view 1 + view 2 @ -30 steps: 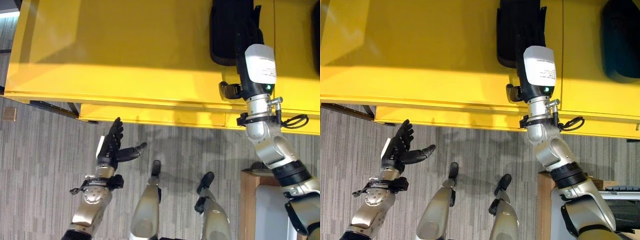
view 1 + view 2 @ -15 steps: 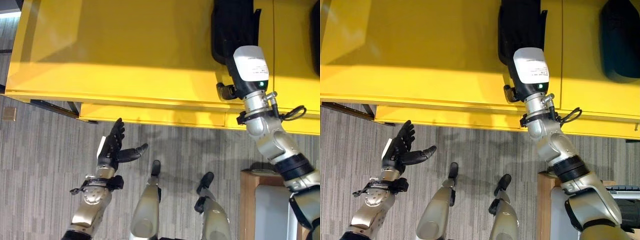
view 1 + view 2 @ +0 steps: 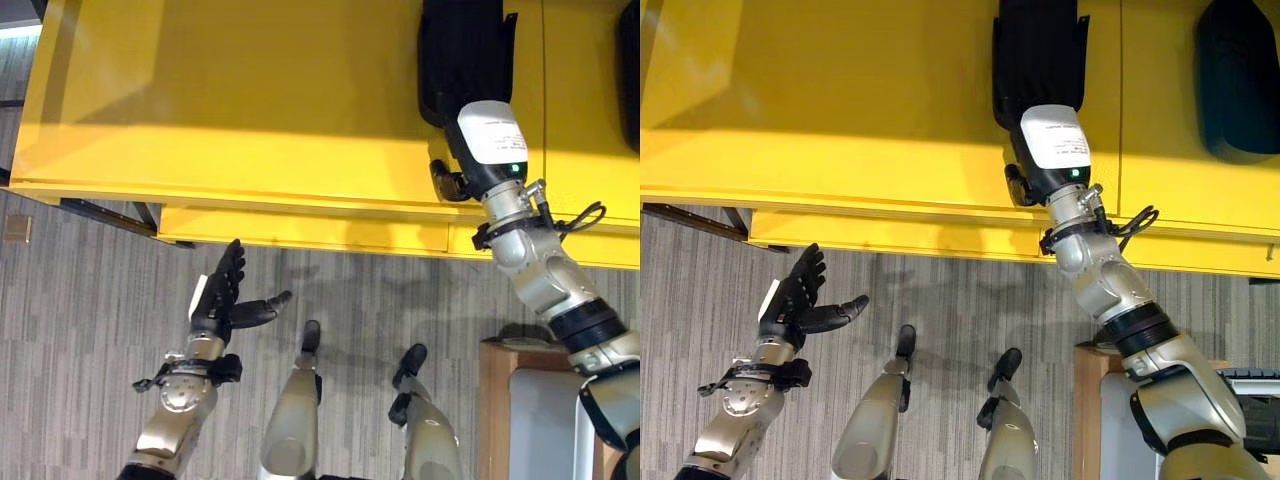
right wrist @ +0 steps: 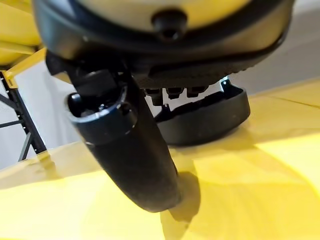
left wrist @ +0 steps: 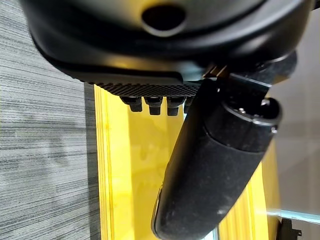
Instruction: Move parts from the plastic box to the shelf.
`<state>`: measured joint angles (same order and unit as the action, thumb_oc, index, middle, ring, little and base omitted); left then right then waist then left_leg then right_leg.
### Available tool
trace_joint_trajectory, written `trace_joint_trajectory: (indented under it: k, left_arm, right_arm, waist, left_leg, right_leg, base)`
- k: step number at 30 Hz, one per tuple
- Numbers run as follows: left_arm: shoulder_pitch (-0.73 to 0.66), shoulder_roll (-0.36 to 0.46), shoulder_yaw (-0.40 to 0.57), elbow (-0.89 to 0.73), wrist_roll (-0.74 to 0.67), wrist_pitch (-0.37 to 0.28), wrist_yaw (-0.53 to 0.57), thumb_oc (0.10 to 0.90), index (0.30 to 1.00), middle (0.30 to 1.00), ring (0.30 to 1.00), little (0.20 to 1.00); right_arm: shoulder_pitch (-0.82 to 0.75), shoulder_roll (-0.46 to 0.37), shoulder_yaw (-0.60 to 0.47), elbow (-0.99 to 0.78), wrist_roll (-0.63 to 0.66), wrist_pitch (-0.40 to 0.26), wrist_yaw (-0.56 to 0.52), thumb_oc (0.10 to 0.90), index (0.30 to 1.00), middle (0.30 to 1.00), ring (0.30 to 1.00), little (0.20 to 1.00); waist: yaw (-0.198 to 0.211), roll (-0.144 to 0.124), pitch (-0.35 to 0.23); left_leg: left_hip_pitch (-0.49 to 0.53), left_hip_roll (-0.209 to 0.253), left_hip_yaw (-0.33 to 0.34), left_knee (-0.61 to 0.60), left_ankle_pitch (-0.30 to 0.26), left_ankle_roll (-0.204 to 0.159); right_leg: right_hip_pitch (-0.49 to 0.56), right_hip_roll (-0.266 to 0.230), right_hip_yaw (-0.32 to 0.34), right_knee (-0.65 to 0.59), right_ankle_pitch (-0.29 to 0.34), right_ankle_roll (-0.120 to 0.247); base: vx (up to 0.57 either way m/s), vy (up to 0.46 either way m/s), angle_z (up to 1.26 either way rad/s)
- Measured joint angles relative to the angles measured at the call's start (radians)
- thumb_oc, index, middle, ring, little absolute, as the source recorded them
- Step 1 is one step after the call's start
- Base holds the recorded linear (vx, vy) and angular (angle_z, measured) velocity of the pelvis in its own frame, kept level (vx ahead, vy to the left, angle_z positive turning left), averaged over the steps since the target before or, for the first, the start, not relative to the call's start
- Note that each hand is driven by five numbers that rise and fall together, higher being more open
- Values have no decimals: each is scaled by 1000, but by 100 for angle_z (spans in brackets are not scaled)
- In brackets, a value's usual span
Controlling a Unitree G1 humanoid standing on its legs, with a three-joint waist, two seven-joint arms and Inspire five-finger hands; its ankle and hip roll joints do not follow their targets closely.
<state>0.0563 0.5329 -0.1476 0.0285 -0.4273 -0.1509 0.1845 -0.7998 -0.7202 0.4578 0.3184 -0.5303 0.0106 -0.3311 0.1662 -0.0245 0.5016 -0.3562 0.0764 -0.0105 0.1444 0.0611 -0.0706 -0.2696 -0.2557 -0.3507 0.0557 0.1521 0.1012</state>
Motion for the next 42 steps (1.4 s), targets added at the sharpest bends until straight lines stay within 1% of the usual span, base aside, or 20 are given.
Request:
trace_joint_trajectory:
  k: [8, 15, 20, 24, 29, 33, 42]
  left_arm:
    - [-1, 0, 0, 0, 0, 0, 0, 900, 1000, 1000, 1000, 1000]
    - [-1, 0, 0, 0, 0, 0, 1, 900, 1000, 1000, 1000, 1000]
    - [1, 0, 2, 0, 0, 0, 3, 900, 1000, 1000, 1000, 1000]
    - [1, 0, 2, 0, 0, 0, 3, 900, 1000, 1000, 1000, 1000]
    - [1, 0, 5, 0, 0, 0, 4, 900, 1000, 1000, 1000, 1000]
    - [1, 0, 6, 0, 1, 0, 4, 900, 1000, 1000, 1000, 1000]
    - [1, 0, 8, 0, 1, 0, 5, 900, 1000, 1000, 1000, 1000]
  right_arm:
    - [18, 1, -3, 0, 50, 0, 0, 900, 1000, 1000, 1000, 1000]
    - [71, 9, -32, -17, 81, -1, -1, 900, 1000, 1000, 1000, 1000]
    - [123, 11, -50, -80, 85, -2, 0, 900, 1000, 1000, 1000, 1000]
    - [129, 11, -50, -83, 85, -4, 0, 900, 1000, 1000, 1000, 1000]
    - [154, 11, -53, -117, 92, -5, 4, 900, 1000, 1000, 1000, 1000]
    - [172, 19, -54, -132, 93, -8, 5, 900, 1000, 1000, 1000, 1000]
    - [195, 21, -67, -164, 102, -12, 17, 900, 1000, 1000, 1000, 1000]
  waist:
    - [-1, 0, 0]
    - [-2, 0, 0]
    - [-2, -1, 0]
    - [-3, -1, 0]
    - [-3, -11, 2]
    - [-6, -25, 4]
    - [-5, -27, 4]
  left_leg:
    - [-8, 5, -6, 8, -1, -1]
    - [-8, 5, -7, 9, -1, -1]
    - [-9, 5, -7, 9, -1, 0]
    - [-9, 5, -7, 10, -1, 0]
    - [-9, 5, -7, 10, -1, 0]
    - [-9, 5, -7, 11, -1, 0]
    - [-9, 5, -8, 11, -1, 0]
  right_leg:
    - [-4, 1, -1, 6, -1, -4]
    - [-6, 4, 0, 12, -3, -6]
    - [-7, 4, 0, 13, -4, -6]
    - [-7, 5, 0, 14, -4, -6]
    - [-7, 5, 0, 14, -4, -6]
    - [-7, 6, 0, 15, -4, -6]
    - [-7, 6, -1, 16, -4, -6]
  base:
    - [0, 0, 0]
    - [0, 0, 0]
    - [0, 0, 0]
    - [0, 0, 0]
    - [0, 0, 0]
    - [0, 0, 0]
    - [0, 0, 0]
